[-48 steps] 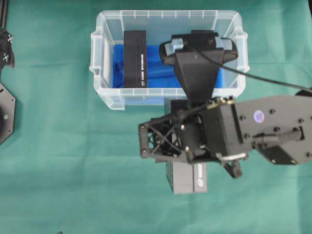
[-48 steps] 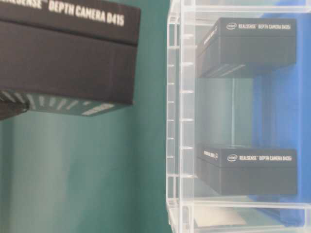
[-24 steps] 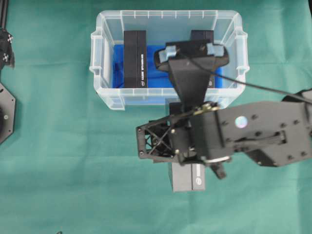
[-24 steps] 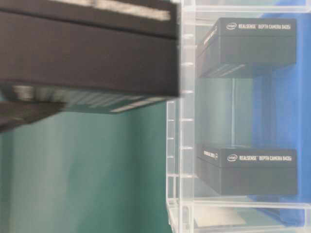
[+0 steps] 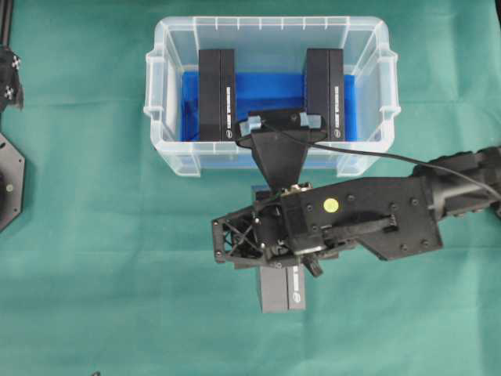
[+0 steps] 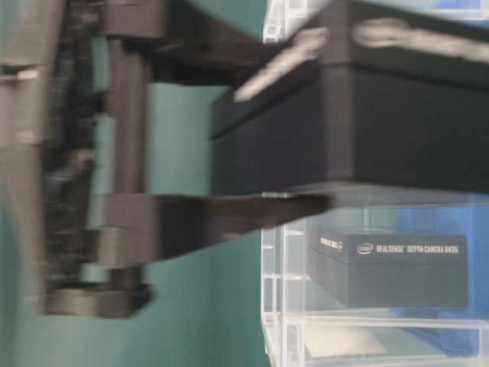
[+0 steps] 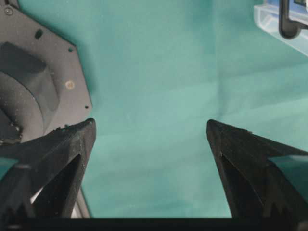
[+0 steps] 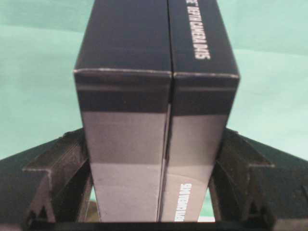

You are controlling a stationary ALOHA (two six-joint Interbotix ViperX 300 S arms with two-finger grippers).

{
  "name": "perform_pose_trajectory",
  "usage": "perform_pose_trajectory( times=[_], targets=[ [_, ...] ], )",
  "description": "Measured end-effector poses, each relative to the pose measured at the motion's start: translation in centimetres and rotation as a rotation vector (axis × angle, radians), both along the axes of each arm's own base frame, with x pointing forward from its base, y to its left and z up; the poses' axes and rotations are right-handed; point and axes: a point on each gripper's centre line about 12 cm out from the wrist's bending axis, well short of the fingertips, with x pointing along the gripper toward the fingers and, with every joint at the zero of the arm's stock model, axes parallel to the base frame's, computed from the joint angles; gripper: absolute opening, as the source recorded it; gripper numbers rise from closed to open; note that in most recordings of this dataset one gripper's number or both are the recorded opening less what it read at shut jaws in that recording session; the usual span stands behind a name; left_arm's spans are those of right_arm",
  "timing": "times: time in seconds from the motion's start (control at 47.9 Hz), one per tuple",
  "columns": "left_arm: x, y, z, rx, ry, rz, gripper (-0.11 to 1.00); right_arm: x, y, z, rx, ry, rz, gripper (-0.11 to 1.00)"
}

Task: Take out the box from the case.
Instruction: 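Carry the box toward the front and lower it onto the tablecloth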

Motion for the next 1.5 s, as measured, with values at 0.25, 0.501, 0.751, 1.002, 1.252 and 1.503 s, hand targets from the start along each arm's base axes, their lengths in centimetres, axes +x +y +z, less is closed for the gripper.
perform_pose_trajectory(
  times=[0.25,0.501,0.751,1.002,1.252,1.503],
  targets=[
    [0.0,0.0,0.0,0.000,0.000,0.002,0.95,-0.6,0.5,-4.6,0.054,0.001,-0.008,0.66],
    [0.0,0.0,0.0,-0.001,-0.001,0.008,0.95,-1.0,0.5,-7.3,0.072,-0.029,-0.023,0.66],
    [0.1,0.0,0.0,-0.002,-0.001,0.009,0.95,-0.9,0.4,-7.6,0.071,-0.038,-0.011,0.66],
    [0.0,0.0,0.0,-0.002,-0.001,0.013,0.95,-0.5,0.4,-7.5,0.071,-0.081,0.036,0.66],
    [0.0,0.0,0.0,-0.002,-0.003,0.013,0.95,-0.5,0.6,-7.5,0.081,-0.079,0.034,0.75],
    [0.0,0.0,0.0,-0.001,-0.002,0.007,0.95,-0.9,0.8,-7.6,0.087,-0.049,0.039,0.78]
  ],
)
